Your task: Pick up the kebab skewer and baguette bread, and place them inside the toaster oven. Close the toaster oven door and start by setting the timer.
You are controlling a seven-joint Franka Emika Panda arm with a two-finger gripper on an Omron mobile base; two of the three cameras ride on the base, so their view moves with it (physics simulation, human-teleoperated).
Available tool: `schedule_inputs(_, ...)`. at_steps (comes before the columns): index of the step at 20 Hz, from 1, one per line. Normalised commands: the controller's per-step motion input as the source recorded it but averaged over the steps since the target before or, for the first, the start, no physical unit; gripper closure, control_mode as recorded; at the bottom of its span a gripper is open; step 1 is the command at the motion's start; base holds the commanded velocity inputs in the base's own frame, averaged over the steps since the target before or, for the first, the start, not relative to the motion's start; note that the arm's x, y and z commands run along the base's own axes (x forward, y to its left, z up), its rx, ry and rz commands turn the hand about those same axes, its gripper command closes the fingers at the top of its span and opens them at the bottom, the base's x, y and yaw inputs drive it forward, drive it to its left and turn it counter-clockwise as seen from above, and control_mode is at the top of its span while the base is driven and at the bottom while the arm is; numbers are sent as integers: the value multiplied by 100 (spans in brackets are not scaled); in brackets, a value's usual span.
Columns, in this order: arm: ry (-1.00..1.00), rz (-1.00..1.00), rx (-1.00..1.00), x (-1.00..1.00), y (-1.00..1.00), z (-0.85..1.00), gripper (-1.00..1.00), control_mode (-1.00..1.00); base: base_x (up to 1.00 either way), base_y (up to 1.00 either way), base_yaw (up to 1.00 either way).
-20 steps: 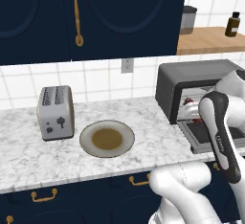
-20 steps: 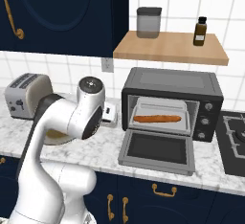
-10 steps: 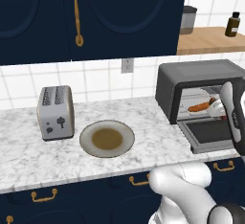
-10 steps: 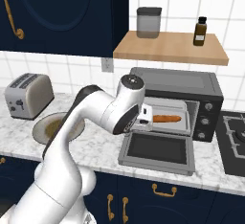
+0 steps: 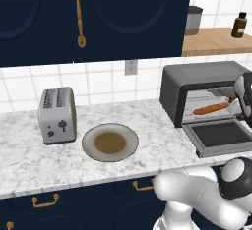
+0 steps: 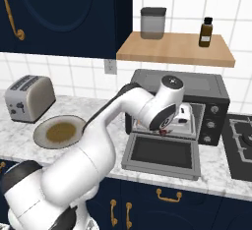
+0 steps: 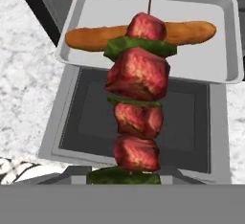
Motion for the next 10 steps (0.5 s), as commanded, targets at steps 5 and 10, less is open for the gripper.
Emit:
schedule_inputs(5, 1, 1, 0, 86, -92, -21, 100, -100, 0, 0, 0)
schedule_inputs(10, 0, 1, 0, 75, -72, -22, 100, -100, 0, 0, 0)
